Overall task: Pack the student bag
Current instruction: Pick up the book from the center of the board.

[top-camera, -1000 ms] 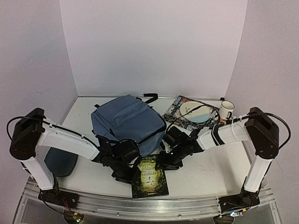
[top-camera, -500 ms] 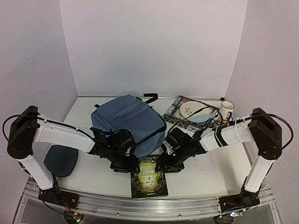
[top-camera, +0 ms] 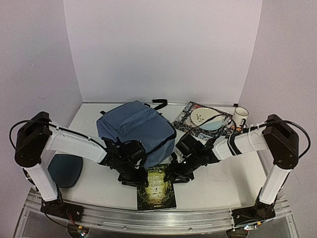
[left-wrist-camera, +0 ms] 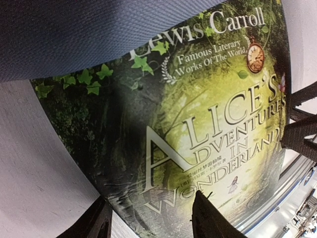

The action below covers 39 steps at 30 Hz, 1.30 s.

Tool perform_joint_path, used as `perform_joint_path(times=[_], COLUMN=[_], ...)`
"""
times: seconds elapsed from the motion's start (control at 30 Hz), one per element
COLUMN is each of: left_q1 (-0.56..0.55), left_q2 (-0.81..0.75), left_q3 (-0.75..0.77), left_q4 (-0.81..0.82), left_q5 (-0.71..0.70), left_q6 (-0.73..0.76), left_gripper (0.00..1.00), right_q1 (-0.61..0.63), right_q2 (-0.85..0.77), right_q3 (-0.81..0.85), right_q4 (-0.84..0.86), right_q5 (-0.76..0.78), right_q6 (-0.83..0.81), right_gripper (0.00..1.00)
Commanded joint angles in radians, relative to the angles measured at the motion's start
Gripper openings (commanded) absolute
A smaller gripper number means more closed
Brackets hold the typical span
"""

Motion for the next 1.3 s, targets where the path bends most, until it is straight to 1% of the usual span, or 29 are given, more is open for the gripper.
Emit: perform_joint_path(times=[0.0, 0.2, 0.37, 0.47, 0.5, 0.63, 0.77, 1.0, 1.13, 1.27], left_q1=[-0.005, -0.004, -0.004, -0.004, -0.004, 0.003, 0.015, 0.081, 0.105, 0.108], left_q2=[-0.039, -0.064, -0.093, -0.117, -0.127, -0.183, -0.240, -0.331, -0.335, -0.294], left_q3=[0.028, 0.023, 0.019, 0.016, 0.014, 0.002, -0.010, -0.046, -0.050, -0.046], left_q4=[0.073, 0.073, 0.075, 0.075, 0.076, 0.078, 0.081, 0.096, 0.112, 0.135], left_q5=[0.039, 0.025, 0.013, 0.001, -0.006, -0.041, -0.068, -0.077, -0.063, -0.027], left_q6=[0.002, 0.001, -0.002, -0.006, -0.009, -0.019, -0.029, -0.029, -0.013, 0.006], left_gripper=[0.56, 0.56, 0.56, 0.56, 0.56, 0.57, 0.61, 0.68, 0.69, 0.70], right_q1=[0.014, 0.013, 0.008, -0.001, -0.005, -0.027, -0.055, -0.090, -0.100, -0.107], right_q2=[-0.108, -0.129, -0.120, -0.118, -0.121, -0.139, -0.174, -0.251, -0.292, -0.275], right_q3=[0.055, 0.025, -0.013, -0.033, -0.040, -0.060, -0.070, -0.094, -0.098, -0.110], right_q4=[0.079, 0.080, 0.115, 0.141, 0.149, 0.174, 0.191, 0.192, 0.188, 0.168], right_q5=[-0.095, -0.090, -0.091, -0.099, -0.101, -0.133, -0.186, -0.270, -0.289, -0.259], right_q6=[0.027, 0.027, 0.037, 0.049, 0.052, 0.055, 0.049, 0.043, 0.035, 0.031], right_gripper=[0.37, 0.31, 0.15, 0.02, 0.00, 0.00, 0.00, 0.00, 0.00, 0.00])
